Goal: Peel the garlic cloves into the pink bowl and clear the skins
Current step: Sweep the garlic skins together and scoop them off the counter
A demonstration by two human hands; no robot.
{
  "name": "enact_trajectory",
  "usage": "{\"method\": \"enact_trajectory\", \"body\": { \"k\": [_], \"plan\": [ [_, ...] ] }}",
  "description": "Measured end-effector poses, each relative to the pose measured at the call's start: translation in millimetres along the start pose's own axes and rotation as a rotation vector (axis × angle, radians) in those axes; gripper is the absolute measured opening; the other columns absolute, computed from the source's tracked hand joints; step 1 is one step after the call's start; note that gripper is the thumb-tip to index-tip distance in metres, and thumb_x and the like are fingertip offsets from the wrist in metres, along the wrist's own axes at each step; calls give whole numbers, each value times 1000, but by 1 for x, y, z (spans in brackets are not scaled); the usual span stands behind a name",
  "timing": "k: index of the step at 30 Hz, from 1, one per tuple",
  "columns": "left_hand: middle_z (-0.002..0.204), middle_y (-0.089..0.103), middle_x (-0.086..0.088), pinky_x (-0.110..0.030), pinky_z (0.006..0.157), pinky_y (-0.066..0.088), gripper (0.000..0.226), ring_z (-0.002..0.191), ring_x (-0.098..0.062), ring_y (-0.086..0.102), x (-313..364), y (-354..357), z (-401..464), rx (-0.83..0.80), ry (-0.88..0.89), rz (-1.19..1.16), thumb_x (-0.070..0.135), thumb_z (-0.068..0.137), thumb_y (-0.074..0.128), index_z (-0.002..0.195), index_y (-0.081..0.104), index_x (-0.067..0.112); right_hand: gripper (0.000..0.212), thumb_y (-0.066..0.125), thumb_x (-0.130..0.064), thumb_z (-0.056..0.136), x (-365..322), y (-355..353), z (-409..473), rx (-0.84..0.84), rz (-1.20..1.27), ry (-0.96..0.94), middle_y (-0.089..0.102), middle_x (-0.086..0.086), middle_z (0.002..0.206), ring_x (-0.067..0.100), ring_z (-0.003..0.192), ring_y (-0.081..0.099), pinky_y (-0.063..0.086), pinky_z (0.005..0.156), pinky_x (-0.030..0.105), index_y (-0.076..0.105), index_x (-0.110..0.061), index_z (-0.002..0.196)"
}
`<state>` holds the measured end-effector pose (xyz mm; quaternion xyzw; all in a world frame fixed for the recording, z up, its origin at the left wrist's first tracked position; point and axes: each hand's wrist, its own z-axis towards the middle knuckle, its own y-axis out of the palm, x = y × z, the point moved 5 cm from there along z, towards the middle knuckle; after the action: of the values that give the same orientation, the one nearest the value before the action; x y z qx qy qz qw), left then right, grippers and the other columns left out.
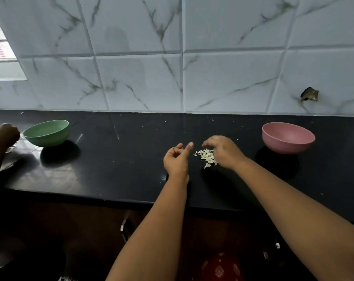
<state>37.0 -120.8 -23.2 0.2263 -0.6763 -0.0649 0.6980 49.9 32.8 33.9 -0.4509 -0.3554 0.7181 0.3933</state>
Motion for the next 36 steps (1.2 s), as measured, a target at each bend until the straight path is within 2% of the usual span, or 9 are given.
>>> {"method": "enact_trajectory", "body": {
  "k": [3, 6, 13, 16, 19, 24, 27, 31, 36],
  "plan": [
    [77, 65, 4, -26, 83, 47, 34, 79, -7, 60, 1, -5, 3, 60, -48, -117, 28, 96, 62, 65, 57, 17, 52, 33, -38, 104, -8, 42, -18, -281, -282, -82, 8, -2, 163, 25, 151, -3, -2, 119, 46, 22, -29, 154],
    [87, 67, 2, -26, 85, 48, 31, 94, -12, 62, -1, -7, 7, 81, -97, -182, 33, 102, 51, 81, 66, 15, 56, 13, -59, 99, 0, 66, -19, -432, -441, -49, -16, -2, 162, 25, 147, -23, -16, 114, 57, 2, -45, 152],
    [89, 68, 0, -24, 82, 48, 31, 95, -14, 63, -4, -7, 13, 46, -132, -191, 35, 102, 50, 87, 67, 12, 62, 7, -64, 96, 25, 63, 16, -357, -572, 173, -15, 5, 162, 28, 145, -27, -20, 111, 62, 4, -41, 153],
    [87, 68, 1, -24, 83, 48, 31, 92, -13, 63, -3, -7, 15, 26, -142, -215, 38, 99, 54, 85, 68, 14, 76, 10, -73, 89, 36, 43, 14, -132, -541, 189, -14, 5, 163, 28, 146, -25, -17, 112, 61, 5, -35, 155],
    [91, 69, 0, -23, 83, 48, 32, 97, -14, 64, -5, -5, 16, 11, -158, -257, 37, 100, 53, 86, 69, 14, 107, 23, -92, 71, 51, 14, 2, 113, -249, 239, -2, 4, 164, 25, 150, -12, -4, 118, 50, 4, -29, 155],
    [104, 69, -7, -26, 90, 48, 39, 107, -19, 64, -11, 10, 12, -61, -239, -332, 39, 102, 46, 96, 68, 8, 150, 37, -102, 41, 74, 27, -20, -263, -142, 317, -9, 8, 163, 25, 150, -11, 1, 121, 42, -10, -16, 155],
    [108, 67, -10, -29, 94, 45, 43, 110, -22, 63, -10, 12, 11, -87, -265, -377, 42, 102, 43, 93, 67, 7, 147, 31, -102, 46, 73, 35, -12, -283, -178, 290, -2, 7, 164, 23, 151, -4, 3, 121, 39, -7, -12, 155],
    [105, 68, -11, -31, 97, 45, 47, 111, -24, 63, -11, 9, 12, -88, -290, -430, 44, 102, 43, 89, 66, 6, 130, 46, -94, 59, 64, 43, 11, -254, -87, 248, 9, 3, 163, 22, 150, 6, 13, 119, 39, 3, -19, 156],
    [104, 71, -11, -30, 92, 47, 49, 107, -24, 65, -11, 10, 17, -94, -311, -450, 47, 101, 43, 91, 68, 6, 69, 57, -63, 85, 52, 51, 43, -204, 1, 176, 40, 3, 145, 22, 139, 34, 32, 113, 40, 44, -28, 143]
  ]
}}
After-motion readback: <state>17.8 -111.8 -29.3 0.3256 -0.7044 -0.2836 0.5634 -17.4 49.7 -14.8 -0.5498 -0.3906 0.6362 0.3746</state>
